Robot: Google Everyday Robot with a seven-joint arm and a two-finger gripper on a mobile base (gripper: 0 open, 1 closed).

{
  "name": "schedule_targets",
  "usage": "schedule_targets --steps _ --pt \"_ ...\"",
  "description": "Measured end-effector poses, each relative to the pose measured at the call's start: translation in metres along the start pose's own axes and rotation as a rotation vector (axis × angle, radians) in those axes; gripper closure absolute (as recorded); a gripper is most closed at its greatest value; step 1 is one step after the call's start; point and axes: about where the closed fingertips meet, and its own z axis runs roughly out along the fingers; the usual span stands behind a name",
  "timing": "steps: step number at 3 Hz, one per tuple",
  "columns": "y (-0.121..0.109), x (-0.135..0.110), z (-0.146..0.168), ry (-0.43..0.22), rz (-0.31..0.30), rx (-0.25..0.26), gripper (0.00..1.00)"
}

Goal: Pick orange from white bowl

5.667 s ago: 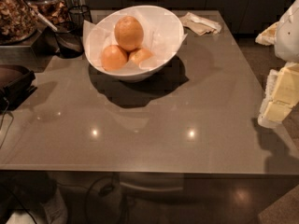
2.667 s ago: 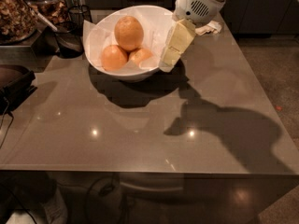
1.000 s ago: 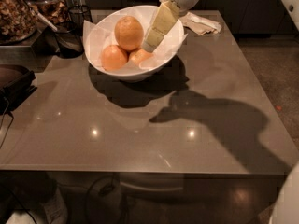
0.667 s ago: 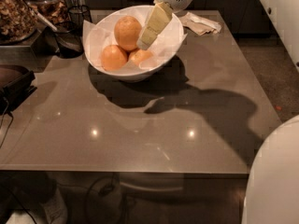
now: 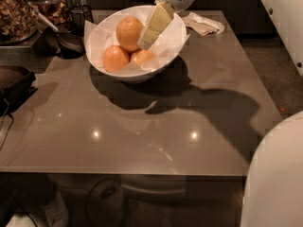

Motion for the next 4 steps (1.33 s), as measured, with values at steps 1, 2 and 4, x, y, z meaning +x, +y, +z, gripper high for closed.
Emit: schedule_targets --steps 1,2,4 --pt "-0.011 -0.005 0.005 -0.002 0.004 -0.006 0.0" --pt "-0.024 -0.008 0.011 0.001 -0.001 -0.016 0.0" --pt "-0.041 -0.007 0.032 -0.002 0.008 -0.048 0.0"
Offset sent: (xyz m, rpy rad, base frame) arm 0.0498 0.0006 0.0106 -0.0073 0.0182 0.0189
